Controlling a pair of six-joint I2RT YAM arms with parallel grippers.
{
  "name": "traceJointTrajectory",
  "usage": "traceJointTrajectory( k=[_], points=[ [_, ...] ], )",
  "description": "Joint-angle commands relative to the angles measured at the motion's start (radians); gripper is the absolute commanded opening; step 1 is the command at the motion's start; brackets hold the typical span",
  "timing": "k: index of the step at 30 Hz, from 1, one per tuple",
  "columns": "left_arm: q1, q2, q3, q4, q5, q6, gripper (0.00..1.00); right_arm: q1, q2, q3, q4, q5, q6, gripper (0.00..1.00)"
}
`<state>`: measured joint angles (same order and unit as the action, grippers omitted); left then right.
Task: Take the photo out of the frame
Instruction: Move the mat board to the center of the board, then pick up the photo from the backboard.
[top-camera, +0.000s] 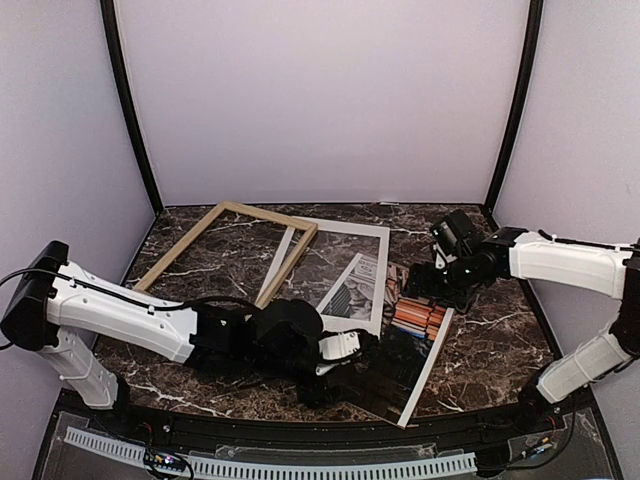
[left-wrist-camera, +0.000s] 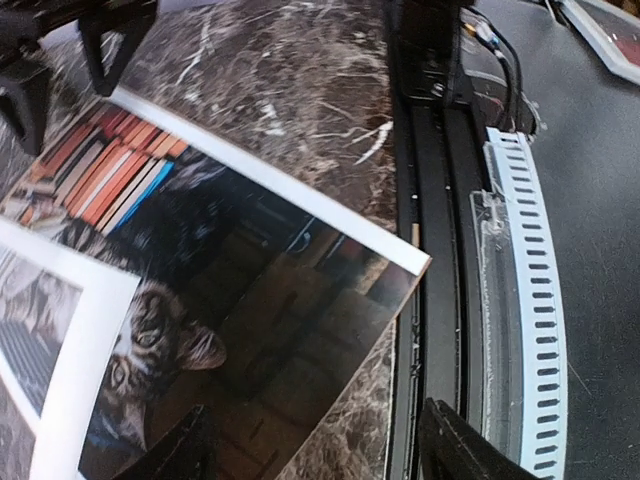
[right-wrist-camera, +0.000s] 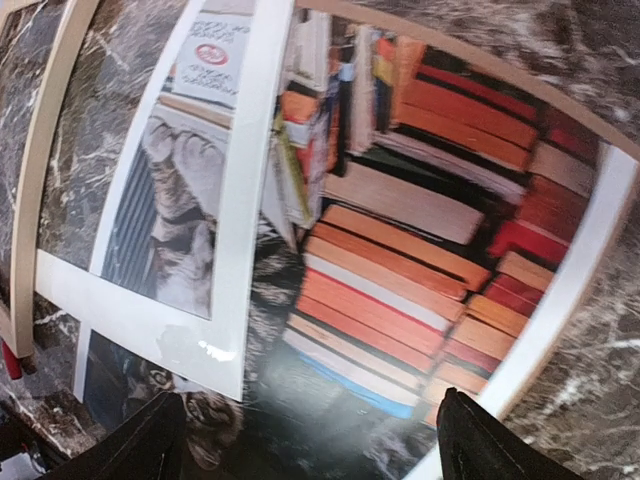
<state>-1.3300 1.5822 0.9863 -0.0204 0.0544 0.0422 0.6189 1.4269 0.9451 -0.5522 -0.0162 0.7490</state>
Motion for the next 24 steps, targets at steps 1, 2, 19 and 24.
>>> traceJointTrajectory(
  k=[1,2,19,24],
  points=[
    [-0.099,0.087,-0.025,0.218,-0.029,0.351,0.72,-0.046,-0.082,-0.083,-0.139,0.170,0.012,0.88],
    [-0.110,0.103,-0.024,0.246,-0.020,0.375,0.72,-0.057,-0.097,-0.100,-0.139,0.183,0.017,0.88],
    [-0.172,0.514,0.295,0.288,-0.033,0.585,0.57,-0.096,-0.188,-0.251,-0.042,0.142,0.023,0.86],
    [-0.165,0.541,0.303,0.270,-0.028,0.601,0.56,-0.098,-0.210,-0.274,-0.038,0.133,0.020,0.86]
  ],
)
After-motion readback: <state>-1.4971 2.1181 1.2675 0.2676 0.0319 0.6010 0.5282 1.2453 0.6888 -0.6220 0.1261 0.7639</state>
